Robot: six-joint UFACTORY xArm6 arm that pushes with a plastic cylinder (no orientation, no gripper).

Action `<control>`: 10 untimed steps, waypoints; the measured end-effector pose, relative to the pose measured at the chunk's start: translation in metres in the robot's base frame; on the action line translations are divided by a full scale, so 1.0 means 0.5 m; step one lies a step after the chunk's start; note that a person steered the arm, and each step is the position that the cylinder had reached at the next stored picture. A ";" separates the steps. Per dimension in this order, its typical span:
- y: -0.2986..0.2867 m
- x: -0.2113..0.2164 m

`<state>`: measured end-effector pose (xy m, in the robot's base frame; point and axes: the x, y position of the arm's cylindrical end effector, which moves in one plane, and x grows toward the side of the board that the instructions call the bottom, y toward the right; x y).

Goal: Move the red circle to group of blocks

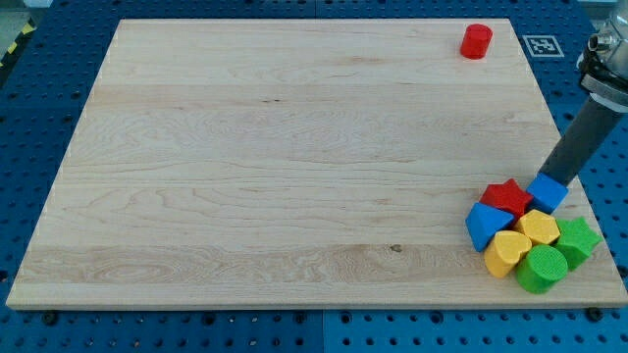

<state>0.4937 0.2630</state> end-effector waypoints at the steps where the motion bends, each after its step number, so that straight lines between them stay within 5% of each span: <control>1: 0.007 -0.011; 2: -0.003 -0.119; 5: -0.306 -0.492; 6: -0.203 -0.584; 7: -0.049 -0.582; 8: -0.016 -0.553; 10: -0.074 -0.561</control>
<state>0.2133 0.2258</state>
